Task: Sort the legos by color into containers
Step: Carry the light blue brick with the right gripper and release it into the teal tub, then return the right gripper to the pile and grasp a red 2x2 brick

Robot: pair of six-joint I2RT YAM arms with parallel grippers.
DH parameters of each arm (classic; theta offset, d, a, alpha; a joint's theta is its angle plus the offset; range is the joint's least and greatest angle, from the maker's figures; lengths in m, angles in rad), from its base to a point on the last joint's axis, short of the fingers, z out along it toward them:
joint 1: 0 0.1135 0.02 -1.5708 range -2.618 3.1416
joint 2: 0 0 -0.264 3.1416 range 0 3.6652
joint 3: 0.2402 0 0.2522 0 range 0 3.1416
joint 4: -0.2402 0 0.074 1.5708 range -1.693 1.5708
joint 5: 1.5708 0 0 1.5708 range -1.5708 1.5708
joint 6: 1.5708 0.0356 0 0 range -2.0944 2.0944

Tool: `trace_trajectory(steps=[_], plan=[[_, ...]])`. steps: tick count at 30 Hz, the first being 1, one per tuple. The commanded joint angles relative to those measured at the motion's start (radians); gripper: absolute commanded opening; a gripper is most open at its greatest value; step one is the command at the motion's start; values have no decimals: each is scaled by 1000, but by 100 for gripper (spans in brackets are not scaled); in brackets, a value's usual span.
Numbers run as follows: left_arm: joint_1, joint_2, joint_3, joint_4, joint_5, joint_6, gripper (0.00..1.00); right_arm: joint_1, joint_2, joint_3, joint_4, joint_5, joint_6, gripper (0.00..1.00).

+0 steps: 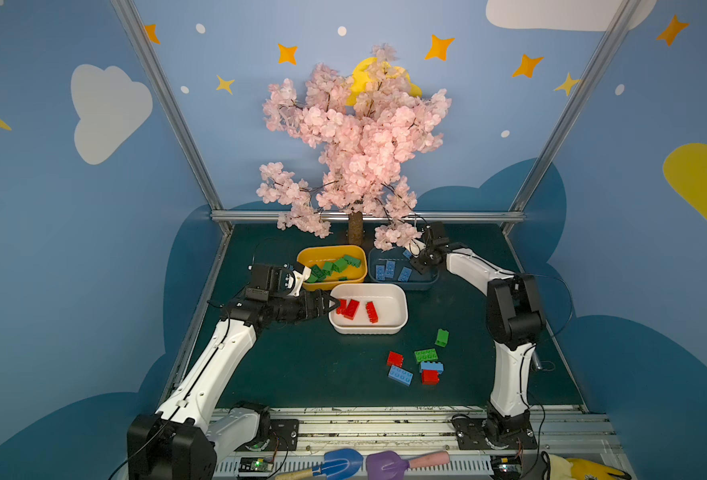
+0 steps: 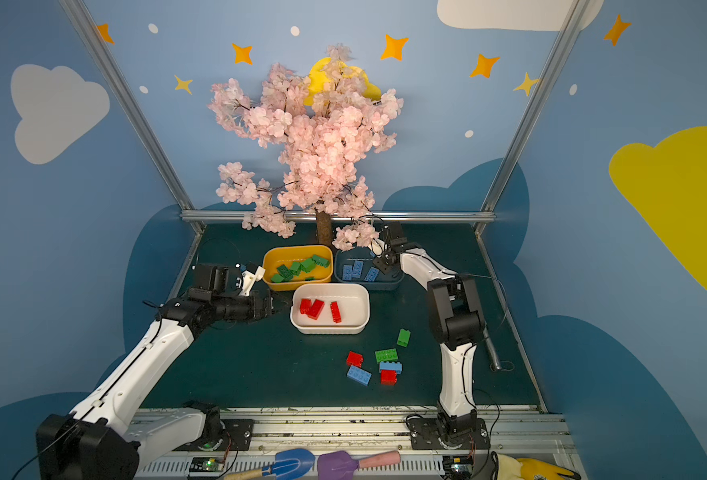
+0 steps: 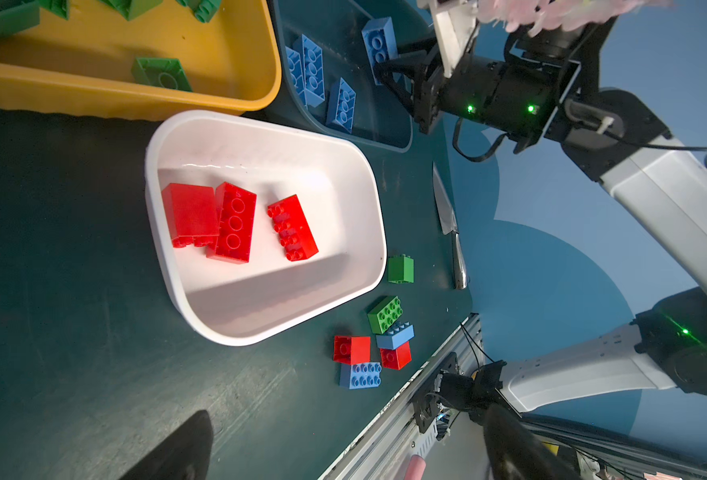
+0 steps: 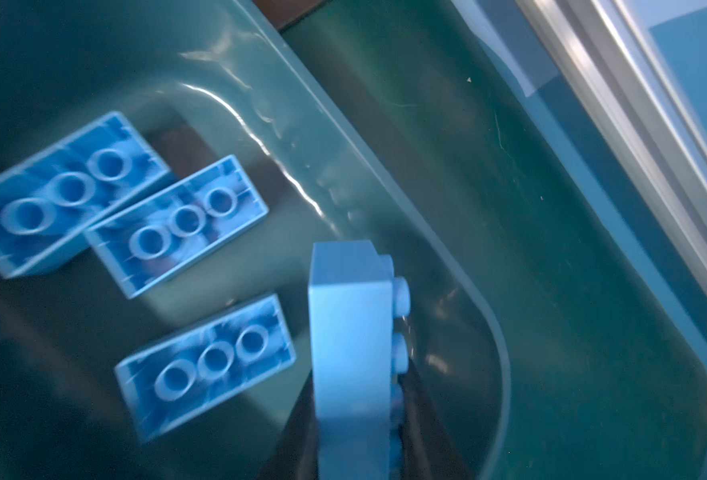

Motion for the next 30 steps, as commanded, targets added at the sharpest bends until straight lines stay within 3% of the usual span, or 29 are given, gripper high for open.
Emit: trace_trajectory(steps=[1,4,8,14,18,22,25,30], plan=[[0,-38,2,-51,-13,18,99,-2,38,72,12,20,-61,33],[1,-53,-10,-60,-19,16,99,0,36,104,-37,1,-68,53],[2,-57,-34,-35,-18,5,100,0,-74,36,-65,-89,0,63],[3,-27,-39,-5,-1,7,100,7,-341,-160,-105,-230,164,65],[3,-17,-39,6,2,15,100,16,-536,-327,-150,-387,232,66],[6,-9,-42,13,7,20,100,39,-720,-490,-176,-464,456,66],[6,-2,-44,18,11,23,100,113,-863,-622,-190,-457,565,67],[7,16,-44,23,13,36,100,283,-1073,-868,-90,-389,618,66]])
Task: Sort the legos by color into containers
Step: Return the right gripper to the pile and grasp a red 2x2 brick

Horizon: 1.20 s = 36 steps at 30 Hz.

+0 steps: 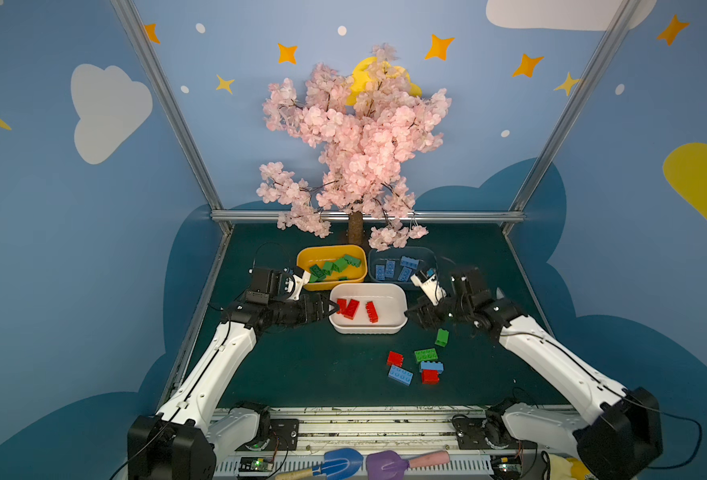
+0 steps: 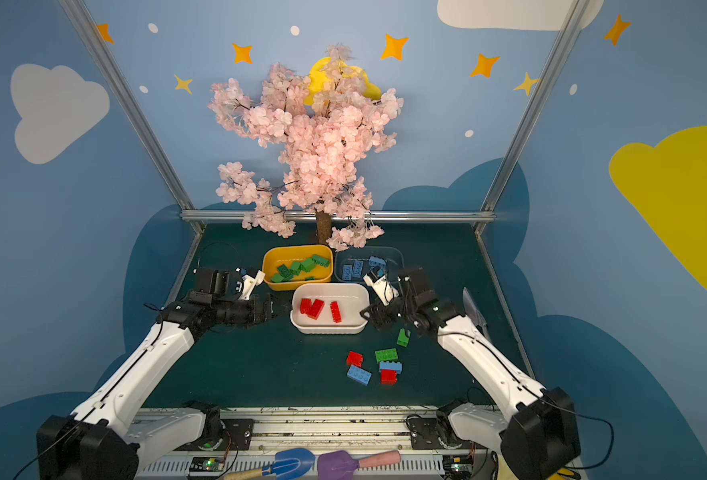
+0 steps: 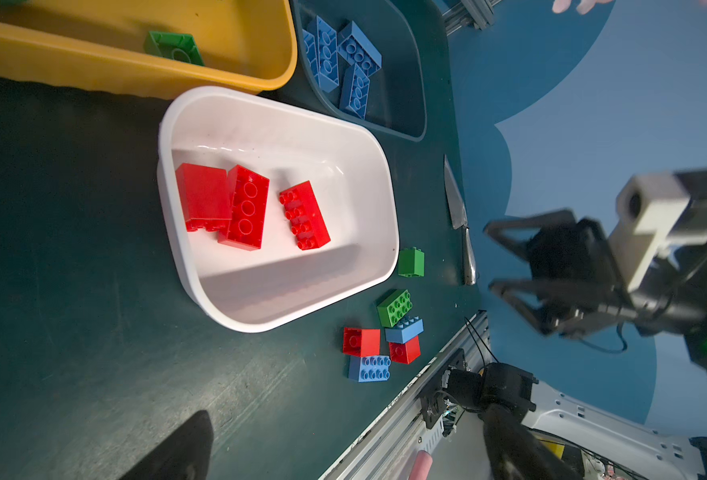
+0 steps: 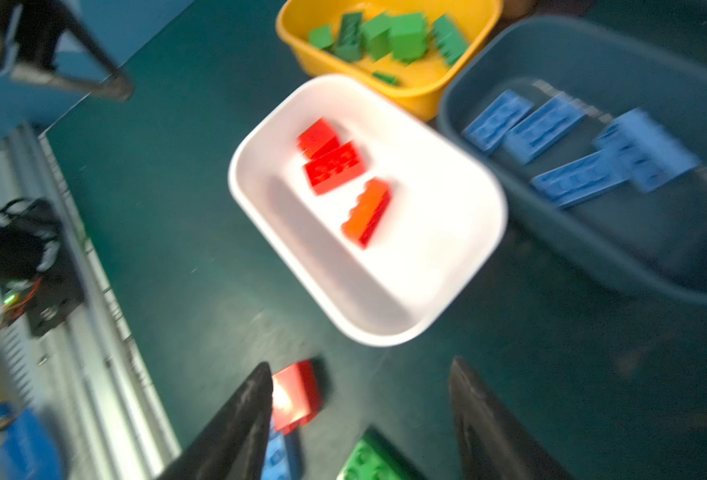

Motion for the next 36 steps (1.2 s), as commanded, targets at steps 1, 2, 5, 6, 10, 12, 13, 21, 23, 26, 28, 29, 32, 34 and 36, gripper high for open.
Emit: trace_trajectory(steps=[1,2,5,6,10,12,13,21,23,26,28,29,32,34,36], plan=[[6,13,-5,13,16,27,100,84,-95,-123,69,15,72,66],[7,15,-4,13,16,28,100,114,-108,-140,64,41,39,66],[7,10,-5,11,12,28,100,171,-81,-129,-31,74,-97,65],[7,7,-9,15,9,25,100,185,-69,-132,-43,86,-137,65],[7,5,-17,16,9,18,100,215,-13,-146,-42,98,-281,63],[7,3,-15,12,6,18,100,229,21,-174,-30,100,-326,62],[7,-1,-16,9,3,21,100,236,42,-176,-21,107,-342,62],[8,0,-10,-14,-7,30,100,269,203,-118,-9,190,-372,57],[8,0,-11,-15,-7,30,100,269,234,-91,-25,216,-371,56],[8,3,-11,-15,-7,27,100,272,272,-69,-36,230,-377,53],[8,2,-12,-13,-8,25,100,273,289,-62,-33,245,-385,51],[8,1,-10,-13,-8,26,100,272,297,-52,-36,248,-389,50],[8,1,-7,-18,-10,27,99,274,326,-22,-52,246,-395,49],[8,1,-9,-19,-9,29,100,275,342,-13,-60,246,-400,49],[8,0,-10,-22,-11,30,99,280,351,-6,-72,239,-402,49]])
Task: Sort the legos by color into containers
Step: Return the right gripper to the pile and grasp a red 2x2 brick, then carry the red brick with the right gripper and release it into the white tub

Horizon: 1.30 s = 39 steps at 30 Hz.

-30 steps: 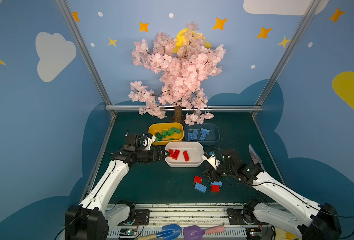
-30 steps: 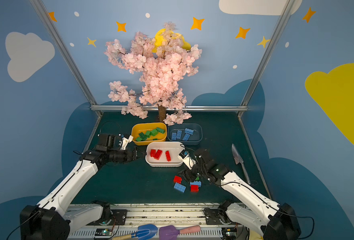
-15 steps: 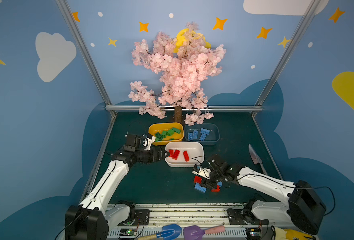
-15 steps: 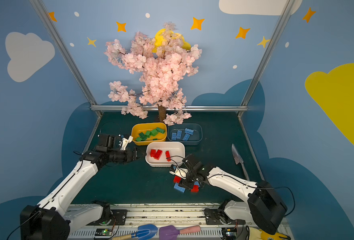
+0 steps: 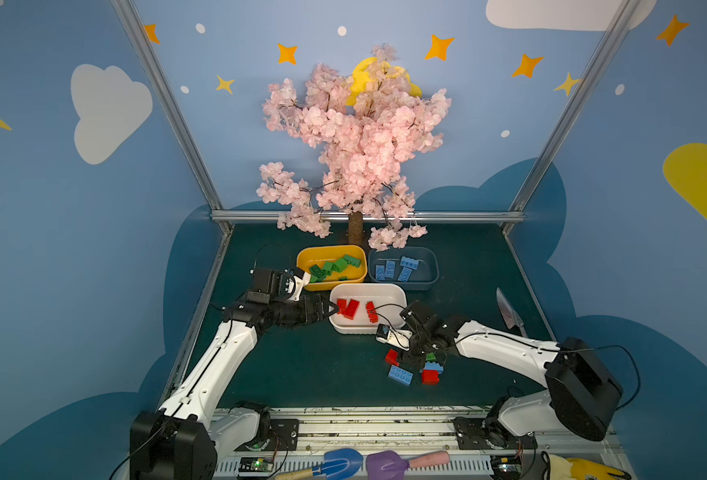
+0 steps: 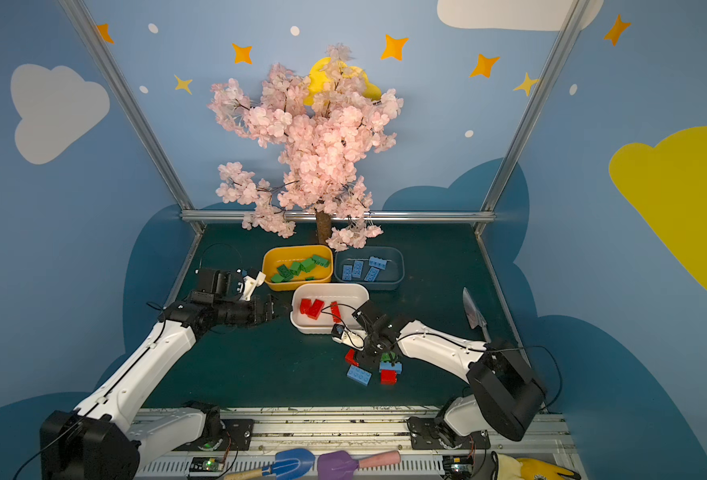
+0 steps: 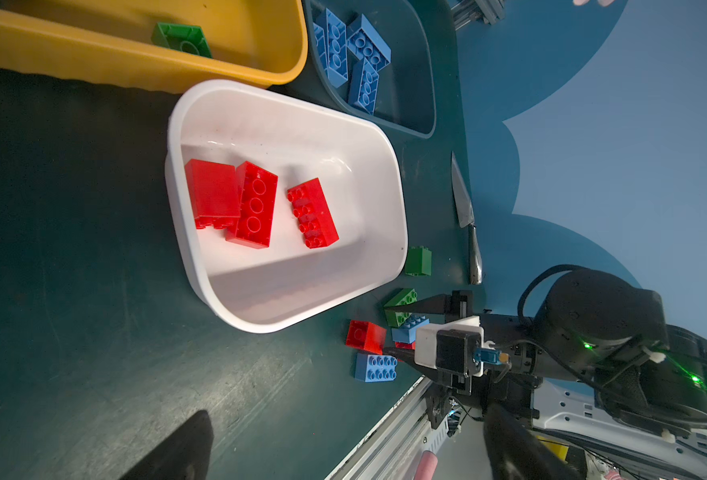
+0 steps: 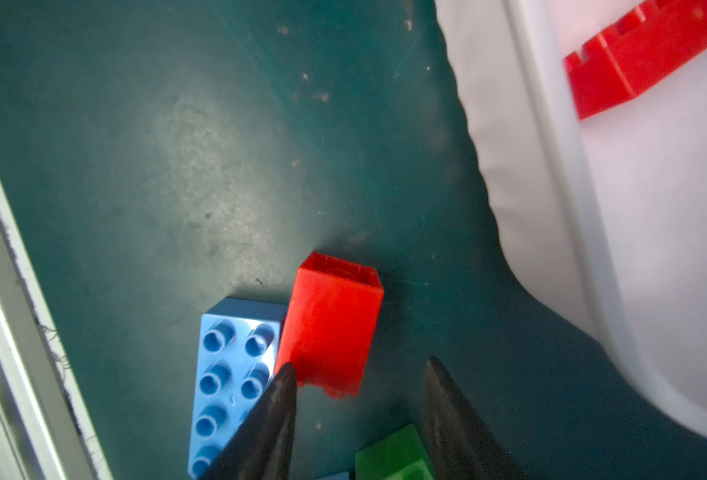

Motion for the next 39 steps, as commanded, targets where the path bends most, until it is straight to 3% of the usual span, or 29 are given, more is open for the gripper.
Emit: trace_trajectory(steps=[1,9,18,27,39], plan=[[3,-13,1,-28,-6,23,100,13,18,29,-49,0,-13,49],[3,-9,-2,-27,-7,24,99,31,-37,45,-55,-67,53,52],[3,-12,-3,-30,-6,29,100,63,65,91,-62,93,99,51],[4,-16,-10,-38,-12,37,99,94,183,156,-135,168,128,47],[5,-13,-12,-35,-11,34,99,94,196,191,-170,143,146,23]])
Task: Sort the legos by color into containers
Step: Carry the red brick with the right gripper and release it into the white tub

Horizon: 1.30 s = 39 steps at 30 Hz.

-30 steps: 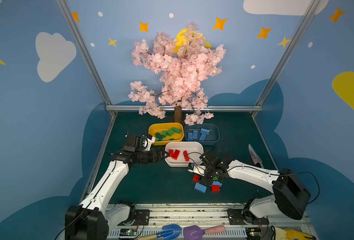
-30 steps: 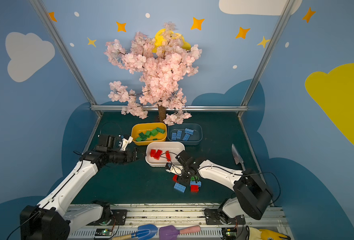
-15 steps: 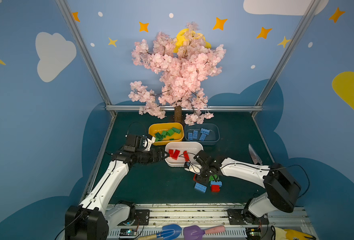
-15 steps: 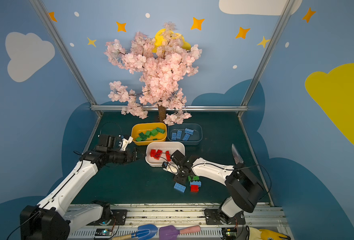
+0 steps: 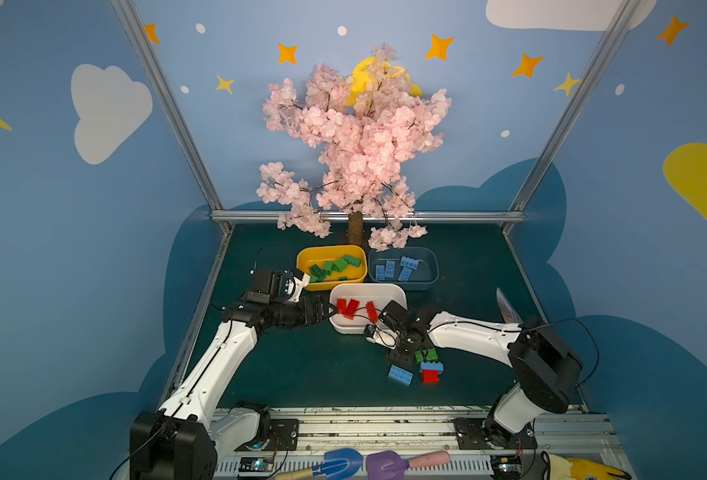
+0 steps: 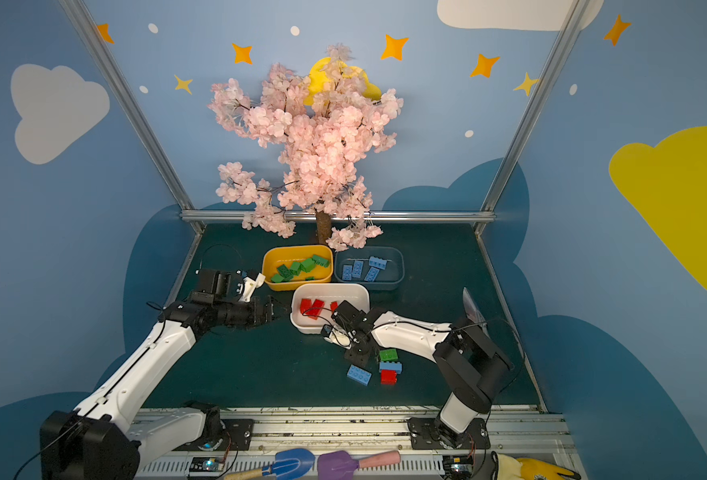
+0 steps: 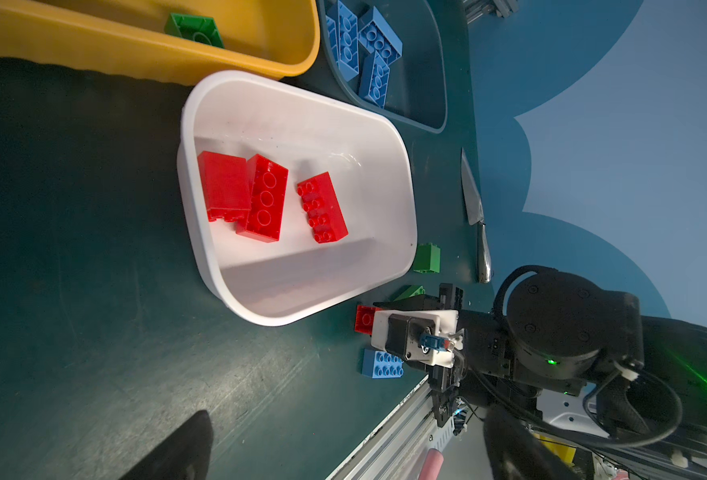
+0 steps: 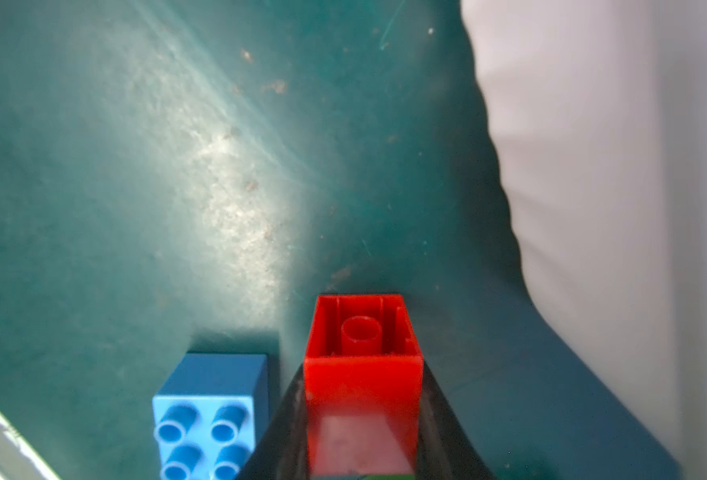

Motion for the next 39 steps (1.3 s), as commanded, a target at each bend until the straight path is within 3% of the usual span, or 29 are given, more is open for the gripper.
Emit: trace_trajectory(steps=[1,8,12,21,26,35,39], plan=[[3,-13,-11,-13,5,20,99,2,-27,17,-41,-8,24,21],[3,-9,-2,-12,9,25,100,-51,-193,58,-153,-13,30,18],[3,-12,-10,8,13,13,100,-107,-228,130,-89,-79,-24,18],[5,-48,-13,-15,11,17,100,-170,93,443,-61,-49,-104,18],[8,-78,-27,-28,5,15,99,-183,262,576,-81,23,-153,18],[25,-110,-37,-76,-3,35,100,-201,409,629,-52,59,-214,20],[32,-113,-32,-82,-3,37,100,-197,432,647,-34,-3,-196,24]])
